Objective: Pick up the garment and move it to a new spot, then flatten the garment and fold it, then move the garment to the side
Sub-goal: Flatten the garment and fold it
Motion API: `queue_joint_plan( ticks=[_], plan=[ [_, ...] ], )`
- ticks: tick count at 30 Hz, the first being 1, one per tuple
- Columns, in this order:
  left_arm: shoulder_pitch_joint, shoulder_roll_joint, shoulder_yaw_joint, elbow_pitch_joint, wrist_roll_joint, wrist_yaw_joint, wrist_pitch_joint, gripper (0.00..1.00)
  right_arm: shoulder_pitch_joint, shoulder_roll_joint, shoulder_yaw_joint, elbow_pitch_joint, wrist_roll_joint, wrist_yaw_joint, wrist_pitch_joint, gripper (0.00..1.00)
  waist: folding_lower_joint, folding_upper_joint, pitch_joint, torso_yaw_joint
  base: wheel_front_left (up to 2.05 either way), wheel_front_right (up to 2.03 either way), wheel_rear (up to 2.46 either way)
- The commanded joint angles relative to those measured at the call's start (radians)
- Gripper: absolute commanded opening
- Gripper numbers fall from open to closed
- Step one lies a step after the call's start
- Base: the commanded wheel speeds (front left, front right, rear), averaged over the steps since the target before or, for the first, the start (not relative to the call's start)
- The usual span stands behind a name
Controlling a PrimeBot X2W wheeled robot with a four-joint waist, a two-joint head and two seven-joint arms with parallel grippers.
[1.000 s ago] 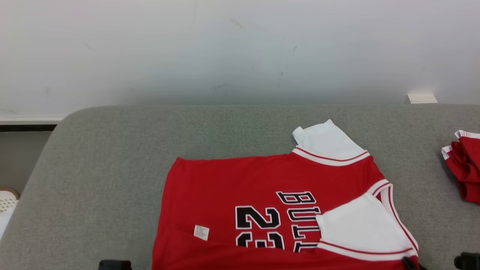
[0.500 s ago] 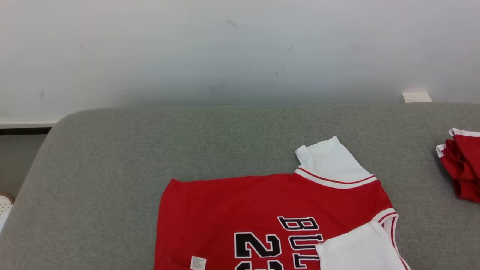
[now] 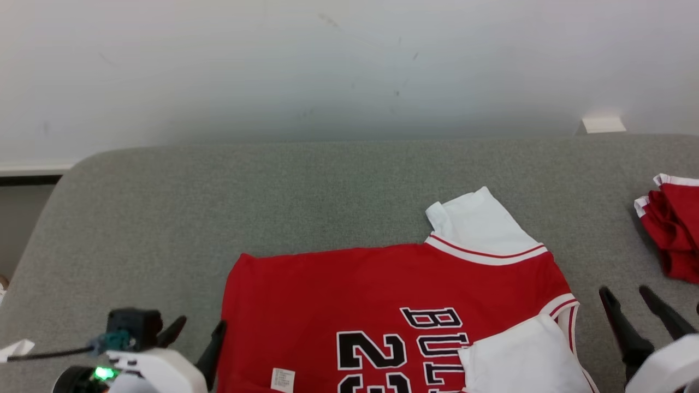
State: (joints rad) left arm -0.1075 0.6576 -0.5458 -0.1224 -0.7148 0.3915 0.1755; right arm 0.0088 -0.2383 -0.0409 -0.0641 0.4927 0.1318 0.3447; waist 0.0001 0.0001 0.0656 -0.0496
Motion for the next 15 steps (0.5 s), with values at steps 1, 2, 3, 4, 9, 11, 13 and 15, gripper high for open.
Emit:
queue_joint_plan(
  ticks=[1,2,3,4,9,11,13,15],
  plan=[
    [-0.026,-0.006,-0.003,0.017,0.006,-0.008,0.004,1.00,-0.037,-0.002,0.009,0.014,0.009,-0.002,-0.010,1.00,-0.0001,-0.0001,0.029,0.005,0.00,0.00,0.00],
    [-0.059,-0.023,-0.010,0.036,0.006,-0.023,0.007,1.00,-0.084,-0.010,0.021,0.035,0.014,-0.002,-0.025,1.00,-0.0001,-0.0001,0.044,0.009,0.00,0.00,0.00],
    [-0.092,-0.036,-0.018,0.060,0.009,-0.039,0.008,1.00,-0.129,-0.024,0.035,0.056,0.014,-0.002,-0.038,1.00,-0.0001,-0.0001,0.058,0.014,0.00,0.00,0.00],
    [-0.125,-0.044,-0.025,0.089,0.016,-0.055,0.011,1.00,-0.175,-0.030,0.047,0.079,0.028,-0.002,-0.052,1.00,-0.0001,-0.0001,0.074,0.017,0.00,0.00,0.00],
    [-0.280,-0.118,-0.049,0.219,0.033,-0.123,-0.007,1.00,-0.391,-0.047,0.124,0.222,0.063,-0.002,-0.091,1.00,-0.0001,-0.0001,0.157,0.038,0.00,0.00,0.00],
    [-0.331,-0.142,-0.061,0.264,0.035,-0.150,-0.008,1.00,-0.474,-0.061,0.166,0.293,0.073,-0.002,-0.098,1.00,-0.0001,-0.0001,0.186,0.046,0.00,0.00,0.00],
    [-0.372,-0.162,-0.067,0.295,0.039,-0.171,-0.016,1.00,-0.548,-0.065,0.212,0.363,0.091,-0.002,-0.092,1.00,-0.0001,-0.0001,0.213,0.055,0.00,0.00,0.00],
    [-0.403,-0.174,-0.072,0.319,0.044,-0.187,-0.024,1.00,-0.628,-0.073,0.263,0.435,0.104,-0.002,-0.087,1.00,-0.0001,-0.0001,0.238,0.063,0.00,0.00,0.00]
  ],
)
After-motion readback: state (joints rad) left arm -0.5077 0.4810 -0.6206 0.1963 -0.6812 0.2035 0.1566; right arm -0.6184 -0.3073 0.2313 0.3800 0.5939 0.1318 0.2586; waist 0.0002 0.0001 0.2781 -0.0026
